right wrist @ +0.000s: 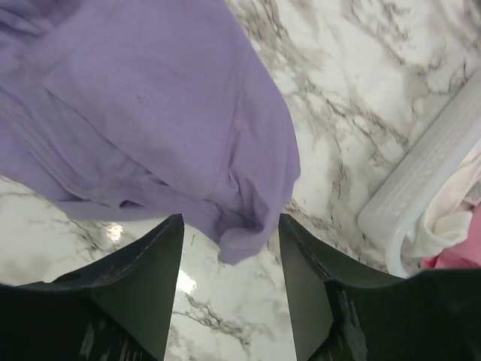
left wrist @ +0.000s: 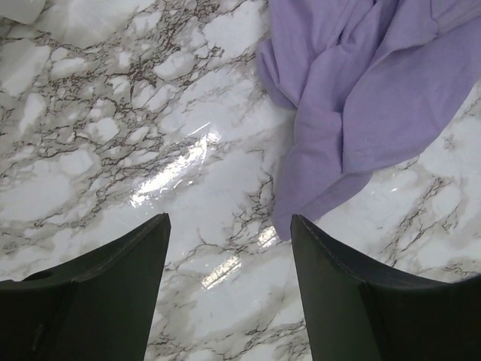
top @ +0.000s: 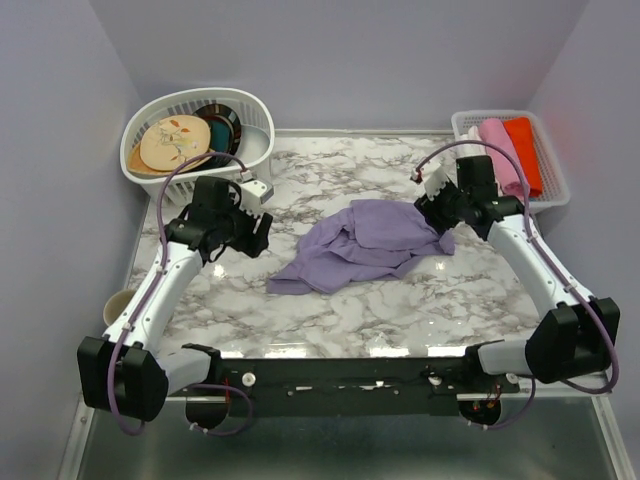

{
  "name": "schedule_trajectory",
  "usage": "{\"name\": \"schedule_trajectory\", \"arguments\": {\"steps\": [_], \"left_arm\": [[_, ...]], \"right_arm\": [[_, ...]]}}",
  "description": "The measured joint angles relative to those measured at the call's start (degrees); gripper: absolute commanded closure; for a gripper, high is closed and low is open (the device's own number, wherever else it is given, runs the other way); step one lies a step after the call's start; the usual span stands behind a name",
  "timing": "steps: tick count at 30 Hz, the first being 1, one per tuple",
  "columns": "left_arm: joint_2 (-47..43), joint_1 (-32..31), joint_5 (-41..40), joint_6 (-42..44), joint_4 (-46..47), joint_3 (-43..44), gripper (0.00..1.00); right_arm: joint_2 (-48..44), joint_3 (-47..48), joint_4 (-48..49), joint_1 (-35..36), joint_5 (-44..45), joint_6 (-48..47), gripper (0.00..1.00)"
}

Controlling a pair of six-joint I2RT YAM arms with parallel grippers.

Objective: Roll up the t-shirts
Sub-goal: Flatten out the T-shirt at the center of the board.

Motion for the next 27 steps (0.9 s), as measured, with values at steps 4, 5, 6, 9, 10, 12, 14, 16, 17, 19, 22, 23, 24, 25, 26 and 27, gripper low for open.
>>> {"name": "schedule_trajectory", "arguments": {"steps": [4, 5, 6, 9, 10, 12, 14, 16, 17, 19, 22, 23, 24, 25, 26, 27], "left_arm": [[0.0, -0.2, 0.4, -0.1, 0.0, -1.1, 0.26], [0.0, -0.2, 0.6, -0.2, 0.0, -1.4, 0.26], [0.0, -0.2, 0.7, -0.3, 0.0, -1.6, 0.27], [0.5, -0.2, 1.4, -1.0, 0.1, -1.7, 0.26], [0.8, -0.4, 1.5, -1.2, 0.1, -1.7, 0.26], [1.2, -0.5, 1.6, -1.2, 0.1, -1.7, 0.27], [1.6, -0.5, 1.6, -1.2, -0.1, -1.7, 0.26], [1.7, -0.5, 1.6, -1.2, -0.3, -1.7, 0.26], [1.7, -0.5, 1.6, -1.1, -0.3, -1.7, 0.26], [1.7, -0.5, 1.6, -1.1, -0.5, -1.6, 0.26], [1.7, -0.5, 1.5, -0.7, -1.1, -1.5, 0.26], [1.7, -0.5, 1.5, -0.5, -1.3, -1.5, 0.26], [1.7, -0.5, 1.4, -0.3, -1.5, -1.5, 0.26], [1.6, -0.5, 1.4, -0.2, -1.7, -1.5, 0.26], [1.6, -0.3, 1.4, -0.1, -1.9, -1.5, 0.26], [1.5, -0.2, 1.4, 0.0, -2.2, -1.5, 0.26]], "right_arm": [[0.1, 5.5, -1.1, 0.0, -8.5, 1.1, 0.38], [0.7, 7.1, -0.9, 0.0, -10.4, 1.2, 0.38], [1.5, 8.3, -1.2, 0.0, -11.7, 1.2, 0.38], [6.8, 12.7, -1.5, 0.4, -15.2, 0.3, 0.40], [8.5, 13.9, -1.7, 0.7, -15.7, -0.1, 0.41], [12.3, 16.0, -2.1, 1.4, -16.3, -1.7, 0.42], [15.0, 16.3, -2.5, 3.7, -16.3, -3.5, 0.44], [16.1, 16.0, -2.7, 6.6, -16.5, -5.0, 0.45], [16.2, 15.4, -2.4, 8.7, -16.7, -5.9, 0.45], [16.2, 14.1, -2.5, 12.6, -17.4, -7.3, 0.45], [16.3, 11.1, -2.1, 17.9, -18.1, -8.9, 0.45], [16.7, 10.3, -2.0, 19.3, -18.0, -9.2, 0.45], [17.3, 9.8, -1.9, 20.0, -18.0, -9.4, 0.45], [17.9, 9.5, -1.9, 20.3, -18.0, -9.5, 0.45], [18.8, 9.3, -1.9, 20.4, -17.8, -9.6, 0.45], [19.5, 9.3, -1.8, 20.4, -17.7, -9.7, 0.45]]}}
